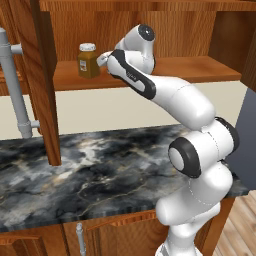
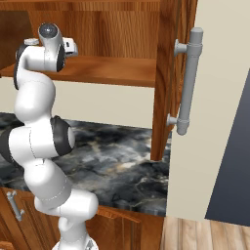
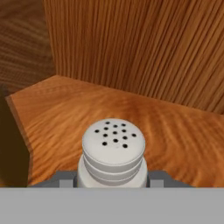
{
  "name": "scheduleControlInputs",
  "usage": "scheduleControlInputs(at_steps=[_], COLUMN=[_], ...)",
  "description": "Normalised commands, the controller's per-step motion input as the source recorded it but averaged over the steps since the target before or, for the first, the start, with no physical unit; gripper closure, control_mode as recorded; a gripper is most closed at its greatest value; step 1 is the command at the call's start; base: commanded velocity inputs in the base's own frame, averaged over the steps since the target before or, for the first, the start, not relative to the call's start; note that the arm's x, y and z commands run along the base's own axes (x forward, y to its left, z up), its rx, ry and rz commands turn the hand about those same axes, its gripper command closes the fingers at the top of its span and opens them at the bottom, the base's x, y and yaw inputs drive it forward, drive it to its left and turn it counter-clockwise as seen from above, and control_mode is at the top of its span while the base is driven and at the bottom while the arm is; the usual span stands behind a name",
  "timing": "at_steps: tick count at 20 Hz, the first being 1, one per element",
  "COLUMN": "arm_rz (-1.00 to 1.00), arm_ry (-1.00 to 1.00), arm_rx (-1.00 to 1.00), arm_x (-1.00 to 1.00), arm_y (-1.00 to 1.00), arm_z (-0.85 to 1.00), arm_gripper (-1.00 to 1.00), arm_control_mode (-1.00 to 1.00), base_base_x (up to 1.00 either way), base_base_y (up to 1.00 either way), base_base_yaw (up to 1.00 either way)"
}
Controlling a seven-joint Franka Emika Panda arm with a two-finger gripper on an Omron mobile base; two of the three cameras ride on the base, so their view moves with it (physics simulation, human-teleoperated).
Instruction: Collect the turmeric, ketchup, and shaker from the cabinet and place them next to the stove.
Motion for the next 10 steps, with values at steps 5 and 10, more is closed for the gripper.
scheduleControlInputs(at_steps=[5, 10], arm_rz=[0.00, 0.00], arm_ry=[0.00, -0.01], arm_rx=[0.00, 0.00], arm_x=[0.00, -0.02], arm_y=[0.00, 0.00], arm_z=[0.00, 0.00], arm_gripper=[1.00, 1.00], arm_control_mode=[-1.00, -1.00], base_base_x=[0.00, 0.00], base_base_y=[0.00, 0.00], base_base_yaw=[0.00, 0.00])
